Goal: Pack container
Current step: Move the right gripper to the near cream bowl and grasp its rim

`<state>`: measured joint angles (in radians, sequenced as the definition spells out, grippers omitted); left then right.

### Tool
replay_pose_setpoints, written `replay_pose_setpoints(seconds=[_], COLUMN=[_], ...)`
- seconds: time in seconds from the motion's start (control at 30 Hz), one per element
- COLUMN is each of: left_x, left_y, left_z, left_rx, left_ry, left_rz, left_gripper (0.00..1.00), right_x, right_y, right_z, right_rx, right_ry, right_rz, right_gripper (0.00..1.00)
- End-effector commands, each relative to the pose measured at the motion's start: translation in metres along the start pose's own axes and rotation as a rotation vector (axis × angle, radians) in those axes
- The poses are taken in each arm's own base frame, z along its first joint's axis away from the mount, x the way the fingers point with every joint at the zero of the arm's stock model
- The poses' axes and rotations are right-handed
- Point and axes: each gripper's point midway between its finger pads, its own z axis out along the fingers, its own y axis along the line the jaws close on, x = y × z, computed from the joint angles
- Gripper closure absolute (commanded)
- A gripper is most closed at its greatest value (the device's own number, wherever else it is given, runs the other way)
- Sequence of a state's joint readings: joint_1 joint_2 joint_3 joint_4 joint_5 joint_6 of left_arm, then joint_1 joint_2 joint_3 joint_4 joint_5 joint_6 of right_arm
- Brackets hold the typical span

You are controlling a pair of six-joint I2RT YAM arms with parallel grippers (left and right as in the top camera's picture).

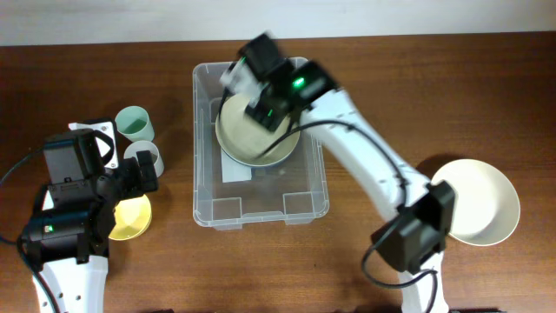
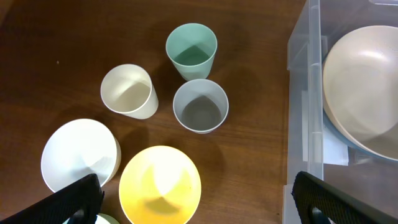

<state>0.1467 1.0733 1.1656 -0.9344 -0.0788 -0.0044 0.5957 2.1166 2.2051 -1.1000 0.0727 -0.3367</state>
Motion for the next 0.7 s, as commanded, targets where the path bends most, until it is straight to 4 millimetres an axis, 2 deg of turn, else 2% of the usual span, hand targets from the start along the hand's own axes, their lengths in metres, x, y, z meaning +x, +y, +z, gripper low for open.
replay_pose_setpoints(seconds=[0.0, 0.03, 0.1, 0.17, 0.23, 0.27, 0.3, 0.33, 0.4, 0.5, 0.53, 0.67], left_x=[-0.006, -0.006, -0.006, -0.006, -0.006, -0.006, -0.006, -0.006, -0.006, -0.006, -0.006, -0.006], left_y=[0.0, -0.001, -0.003, -0.005, -0.005, -0.005, -0.005, -0.005, -0.005, -0.005, -0.005, -0.005], left_z=[-0.005, -0.005, -0.005, -0.005, -0.005, -0.005, -0.005, -0.005, -0.005, -0.005, -0.005, -0.005], left_rx=[0.009, 0.013, 0.025, 0.035, 0.035, 0.035, 0.035, 0.035, 0.035, 0.035, 0.035, 0.035], left_ry=[-0.017, -0.017, -0.017, -0.017, -0.017, -0.017, -0.017, -0.017, -0.017, -0.02, -0.019, -0.018], left_rz=[-0.016, -0.016, -0.015, -0.015, -0.015, -0.015, -0.015, -0.015, -0.015, -0.015, -0.015, -0.015], left_gripper=[0.0, 0.01, 0.0, 0.0, 0.0, 0.01, 0.0, 0.01, 0.0, 0.01, 0.0, 0.0], right_x=[0.015, 0.034, 0.065, 0.11, 0.169, 0.184, 0.21, 0.243, 0.282, 0.289, 0.297, 0.344], right_y=[-0.128, -0.155, -0.181, -0.206, -0.22, -0.222, -0.222, -0.213, -0.197, -0.167, -0.156, -0.107], right_z=[-0.097, -0.11, -0.119, -0.124, -0.133, -0.137, -0.144, -0.154, -0.169, -0.17, -0.174, -0.199], right_rx=[0.308, 0.332, 0.346, 0.377, 0.395, 0.4, 0.408, 0.395, 0.376, 0.141, 0.111, 0.152], right_ry=[-0.157, -0.171, -0.149, -0.077, 0.051, 0.086, 0.156, 0.263, 0.41, 0.386, 0.398, 0.458], right_rz=[0.55, 0.699, 0.837, 0.987, 1.112, 1.137, 1.181, 1.234, 1.3, 1.329, 1.326, 1.424], right_gripper=[0.36, 0.24, 0.23, 0.22, 0.22, 0.23, 0.22, 0.22, 0.22, 0.23, 0.23, 0.22])
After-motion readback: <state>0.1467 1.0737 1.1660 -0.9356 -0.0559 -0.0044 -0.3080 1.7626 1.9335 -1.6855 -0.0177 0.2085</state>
